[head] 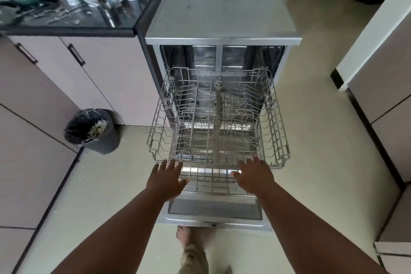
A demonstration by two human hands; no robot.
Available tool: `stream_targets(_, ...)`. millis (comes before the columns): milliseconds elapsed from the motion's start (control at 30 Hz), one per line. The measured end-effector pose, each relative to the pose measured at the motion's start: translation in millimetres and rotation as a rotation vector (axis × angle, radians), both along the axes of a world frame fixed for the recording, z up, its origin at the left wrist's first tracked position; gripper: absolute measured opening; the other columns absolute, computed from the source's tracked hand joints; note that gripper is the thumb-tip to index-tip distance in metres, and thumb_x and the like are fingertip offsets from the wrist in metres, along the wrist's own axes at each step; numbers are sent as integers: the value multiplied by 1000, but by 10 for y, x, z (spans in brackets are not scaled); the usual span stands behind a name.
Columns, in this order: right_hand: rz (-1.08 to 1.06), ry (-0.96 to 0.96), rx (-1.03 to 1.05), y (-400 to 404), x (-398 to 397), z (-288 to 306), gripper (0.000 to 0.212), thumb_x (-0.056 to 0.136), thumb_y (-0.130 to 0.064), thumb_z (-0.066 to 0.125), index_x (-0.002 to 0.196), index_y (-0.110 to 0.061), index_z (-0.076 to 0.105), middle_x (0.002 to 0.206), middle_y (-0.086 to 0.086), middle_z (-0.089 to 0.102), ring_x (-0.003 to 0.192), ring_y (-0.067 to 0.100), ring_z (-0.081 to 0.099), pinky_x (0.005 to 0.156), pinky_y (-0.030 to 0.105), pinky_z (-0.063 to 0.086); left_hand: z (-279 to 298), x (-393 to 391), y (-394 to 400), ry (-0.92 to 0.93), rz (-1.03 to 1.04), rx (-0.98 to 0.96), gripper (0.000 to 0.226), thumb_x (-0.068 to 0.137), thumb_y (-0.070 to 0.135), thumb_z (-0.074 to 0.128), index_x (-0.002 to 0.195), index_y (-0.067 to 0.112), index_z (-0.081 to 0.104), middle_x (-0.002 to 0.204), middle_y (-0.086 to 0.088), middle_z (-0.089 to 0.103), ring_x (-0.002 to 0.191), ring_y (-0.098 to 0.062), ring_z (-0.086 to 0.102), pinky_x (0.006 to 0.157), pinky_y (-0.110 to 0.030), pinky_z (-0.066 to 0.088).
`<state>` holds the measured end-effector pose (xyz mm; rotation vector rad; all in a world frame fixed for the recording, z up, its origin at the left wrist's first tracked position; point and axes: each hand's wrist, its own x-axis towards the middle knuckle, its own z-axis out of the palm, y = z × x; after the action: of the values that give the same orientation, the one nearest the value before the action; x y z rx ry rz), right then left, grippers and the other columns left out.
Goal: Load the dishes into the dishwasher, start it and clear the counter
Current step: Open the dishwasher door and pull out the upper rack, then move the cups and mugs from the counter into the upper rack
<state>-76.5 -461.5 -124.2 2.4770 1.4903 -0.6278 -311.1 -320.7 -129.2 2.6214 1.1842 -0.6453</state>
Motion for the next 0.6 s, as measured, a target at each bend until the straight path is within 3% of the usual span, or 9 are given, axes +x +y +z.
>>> stream_targets(100,0,38,51,117,-164,250,61,100,-54,30,152,-22,26,159,13,24,148,34,8,119,49,10,250,-188,48,-16,33,45,72,98,60,26,156,24,1,164,-6,0,150,-28,-2,120,-46,2)
stream_targets(367,81,57,158,594,-836,764,65,99,-53,33,153,-20,19,161,11,16,149,31,4,118,49,4,859,-735,363,-79,134,129,74,97,63,23,156,24,-3,163,-5,-4,150,-28,-4,120,-46,0)
stream_targets(600,190,57,165,1303,-1600,968,64,99,-52,38,153,-22,21,161,9,18,150,29,1,118,49,2,1063,-1505,828,-117,207,150,75,98,62,22,156,22,-4,164,-5,-3,150,-27,-5,121,-45,0)
